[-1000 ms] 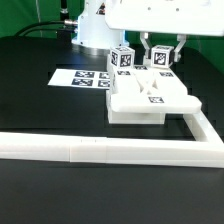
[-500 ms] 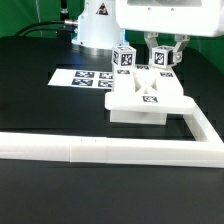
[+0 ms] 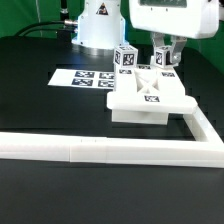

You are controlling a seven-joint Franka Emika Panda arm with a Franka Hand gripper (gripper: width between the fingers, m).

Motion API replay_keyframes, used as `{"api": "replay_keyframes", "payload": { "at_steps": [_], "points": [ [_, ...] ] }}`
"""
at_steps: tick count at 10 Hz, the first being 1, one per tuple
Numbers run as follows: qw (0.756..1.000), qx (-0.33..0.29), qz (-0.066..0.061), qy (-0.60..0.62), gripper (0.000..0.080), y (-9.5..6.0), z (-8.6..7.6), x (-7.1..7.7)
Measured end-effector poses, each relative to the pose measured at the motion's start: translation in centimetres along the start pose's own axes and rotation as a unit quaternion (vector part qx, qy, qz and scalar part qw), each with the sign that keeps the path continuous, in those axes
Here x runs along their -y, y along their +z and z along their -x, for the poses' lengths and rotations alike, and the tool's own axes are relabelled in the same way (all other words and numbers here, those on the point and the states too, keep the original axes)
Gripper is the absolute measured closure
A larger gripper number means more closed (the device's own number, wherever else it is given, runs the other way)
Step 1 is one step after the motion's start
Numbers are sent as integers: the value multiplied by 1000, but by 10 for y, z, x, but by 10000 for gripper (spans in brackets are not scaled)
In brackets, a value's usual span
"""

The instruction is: Assemble chair

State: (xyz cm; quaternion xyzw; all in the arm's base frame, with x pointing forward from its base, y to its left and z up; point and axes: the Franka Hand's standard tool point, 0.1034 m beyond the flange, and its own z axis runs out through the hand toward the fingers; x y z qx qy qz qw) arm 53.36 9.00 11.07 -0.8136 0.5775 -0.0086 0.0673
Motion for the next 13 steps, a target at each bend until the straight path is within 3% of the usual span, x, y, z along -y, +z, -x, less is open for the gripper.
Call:
{"api": "replay_keyframes", "payload": {
  "at_steps": [3, 4, 5, 6, 7, 10, 13],
  "points": [
    [996, 6, -2, 85, 532, 0, 3, 0],
    [997, 6, -2, 72, 441, 1, 3, 0],
    [998, 6, -2, 62, 293, 1, 3, 0],
    [998, 7, -2, 60, 293, 0, 3, 1],
    [1000, 6, -2, 28, 171, 0, 3, 0],
    [997, 5, -1, -78, 151, 1, 3, 0],
    [974, -5, 20, -227, 151, -2, 5, 3]
  ]
}}
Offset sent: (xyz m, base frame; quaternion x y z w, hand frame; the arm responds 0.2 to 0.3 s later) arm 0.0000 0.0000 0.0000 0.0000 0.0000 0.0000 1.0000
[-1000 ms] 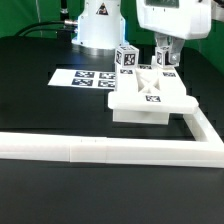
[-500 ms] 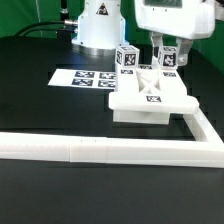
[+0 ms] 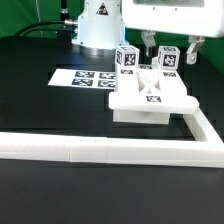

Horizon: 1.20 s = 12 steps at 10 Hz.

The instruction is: Assemble chair

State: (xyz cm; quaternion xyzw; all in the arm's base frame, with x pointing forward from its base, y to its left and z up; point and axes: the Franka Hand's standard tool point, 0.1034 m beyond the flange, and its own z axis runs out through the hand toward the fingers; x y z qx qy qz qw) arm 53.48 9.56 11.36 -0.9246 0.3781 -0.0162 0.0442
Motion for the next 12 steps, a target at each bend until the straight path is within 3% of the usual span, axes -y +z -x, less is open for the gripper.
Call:
{"api": "replay_keyframes", "payload": {
  "at_steps": [4, 9, 12],
  "points": [
    [989, -4, 3, -145, 151, -1, -1, 1],
    [946, -3, 4, -324, 151, -1, -2, -1],
    [934, -3, 4, -358, 517, -1, -4, -1]
  ]
}}
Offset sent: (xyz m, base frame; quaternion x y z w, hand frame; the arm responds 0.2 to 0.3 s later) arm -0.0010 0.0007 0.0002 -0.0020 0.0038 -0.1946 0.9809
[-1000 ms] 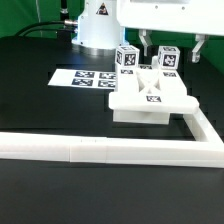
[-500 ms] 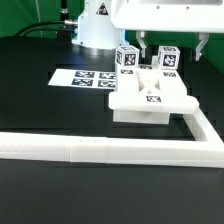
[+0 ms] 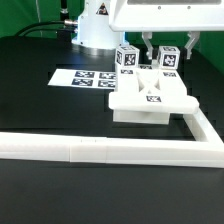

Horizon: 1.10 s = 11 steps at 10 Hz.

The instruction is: Assemble chair

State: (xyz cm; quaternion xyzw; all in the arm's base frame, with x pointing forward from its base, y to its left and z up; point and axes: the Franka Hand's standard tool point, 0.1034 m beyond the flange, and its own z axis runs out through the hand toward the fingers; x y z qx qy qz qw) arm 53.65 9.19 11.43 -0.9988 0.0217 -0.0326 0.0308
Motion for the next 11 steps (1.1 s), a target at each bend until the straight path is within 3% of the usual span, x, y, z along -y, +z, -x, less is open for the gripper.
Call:
{"api": "replay_keyframes", "payload": {
  "at_steps": [4, 5, 11],
  "points": [
    [1000, 0, -1, 26, 517, 0, 0, 0],
    [997, 0, -2, 80, 517, 0, 0, 0],
    [955, 1, -10, 295, 515, 0, 0, 2]
  ]
}}
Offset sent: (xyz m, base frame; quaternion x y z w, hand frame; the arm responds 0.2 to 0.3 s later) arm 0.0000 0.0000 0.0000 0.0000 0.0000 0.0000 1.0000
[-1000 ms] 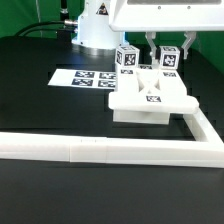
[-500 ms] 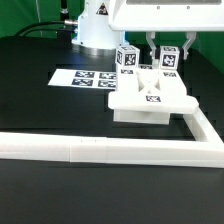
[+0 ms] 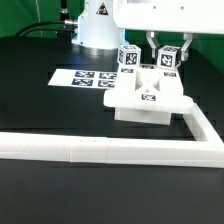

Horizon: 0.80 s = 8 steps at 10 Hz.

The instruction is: Assemble chair

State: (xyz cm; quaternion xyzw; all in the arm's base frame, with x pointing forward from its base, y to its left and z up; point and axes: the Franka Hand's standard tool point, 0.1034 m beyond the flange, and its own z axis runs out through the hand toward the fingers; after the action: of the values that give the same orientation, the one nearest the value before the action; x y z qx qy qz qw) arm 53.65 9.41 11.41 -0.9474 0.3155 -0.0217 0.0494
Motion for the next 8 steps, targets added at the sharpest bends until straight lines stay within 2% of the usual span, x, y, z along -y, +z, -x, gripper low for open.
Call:
{"api": "replay_keyframes", "payload": {
  "at_steps": [4, 8],
  "points": [
    [993, 2, -4, 115, 515, 0, 2, 2],
    [967, 3, -11, 254, 515, 1, 4, 7]
  ]
}}
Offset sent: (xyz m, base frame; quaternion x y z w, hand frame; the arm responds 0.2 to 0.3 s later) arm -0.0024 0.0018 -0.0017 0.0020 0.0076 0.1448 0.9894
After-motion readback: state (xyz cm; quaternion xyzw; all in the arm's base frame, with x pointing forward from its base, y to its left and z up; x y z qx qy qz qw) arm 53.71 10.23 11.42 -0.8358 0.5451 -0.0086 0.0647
